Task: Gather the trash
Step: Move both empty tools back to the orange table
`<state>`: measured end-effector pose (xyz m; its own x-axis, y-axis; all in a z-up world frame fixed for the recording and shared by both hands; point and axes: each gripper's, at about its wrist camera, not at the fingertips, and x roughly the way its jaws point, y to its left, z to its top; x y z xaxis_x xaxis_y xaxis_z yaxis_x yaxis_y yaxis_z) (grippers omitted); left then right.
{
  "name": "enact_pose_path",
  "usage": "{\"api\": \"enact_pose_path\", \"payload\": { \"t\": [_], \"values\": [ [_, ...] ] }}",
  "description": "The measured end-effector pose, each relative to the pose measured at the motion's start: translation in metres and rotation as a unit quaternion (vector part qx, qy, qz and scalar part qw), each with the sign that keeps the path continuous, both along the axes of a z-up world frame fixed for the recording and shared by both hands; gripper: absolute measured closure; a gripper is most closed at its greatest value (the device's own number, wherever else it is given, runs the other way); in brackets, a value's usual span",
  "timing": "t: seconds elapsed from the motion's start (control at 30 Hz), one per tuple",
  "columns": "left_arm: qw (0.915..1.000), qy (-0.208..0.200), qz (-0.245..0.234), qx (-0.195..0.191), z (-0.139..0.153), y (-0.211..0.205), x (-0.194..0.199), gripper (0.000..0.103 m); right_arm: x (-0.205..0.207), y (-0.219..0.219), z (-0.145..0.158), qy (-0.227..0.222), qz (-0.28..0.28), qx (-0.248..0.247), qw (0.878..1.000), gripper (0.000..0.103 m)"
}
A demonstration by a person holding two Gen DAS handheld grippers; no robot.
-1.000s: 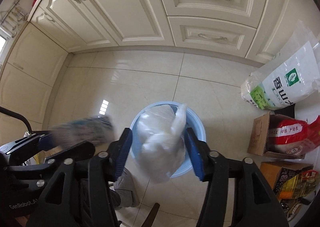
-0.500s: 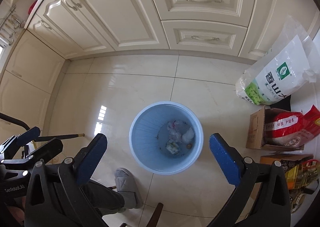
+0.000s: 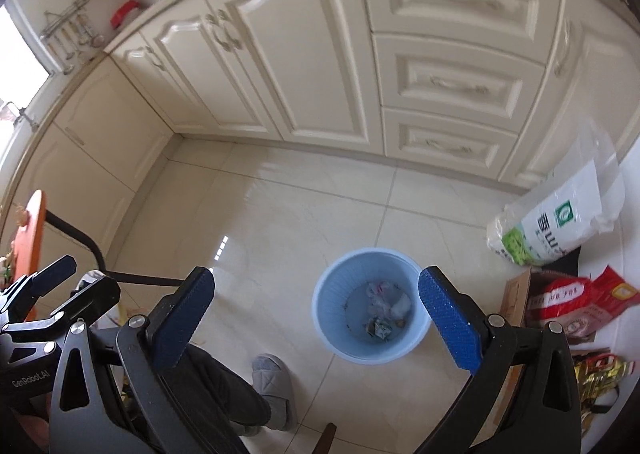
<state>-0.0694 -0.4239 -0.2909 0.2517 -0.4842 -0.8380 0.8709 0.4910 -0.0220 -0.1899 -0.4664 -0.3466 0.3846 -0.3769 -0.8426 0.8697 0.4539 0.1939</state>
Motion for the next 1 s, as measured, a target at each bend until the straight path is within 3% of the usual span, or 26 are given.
{"api": "enact_pose_path", "payload": {
  "t": [0.27,0.43,0.7,1.0],
  "values": [
    [0.9945,-0.038,0.059,-0.078,0.089,0.125,0.003,0.006,0.057,0.049,0.075,-0.028,0.063,-0.054,0.996,0.0],
    [0.9832,-0.073,0.124,-0.112,0.131,0.211,0.003,0.005,0.098,0.092,0.115,-0.05,0.118,-0.09,0.988,0.0],
    [0.9515,-0.137,0.233,-0.147,0.171,0.338,-0.026,0.004,0.172,0.169,0.165,-0.09,0.221,-0.132,0.962,0.0],
    [0.9123,-0.187,0.326,-0.162,0.185,0.431,-0.089,0.004,0.225,0.253,0.201,-0.137,0.316,-0.157,0.925,0.0]
  ]
}}
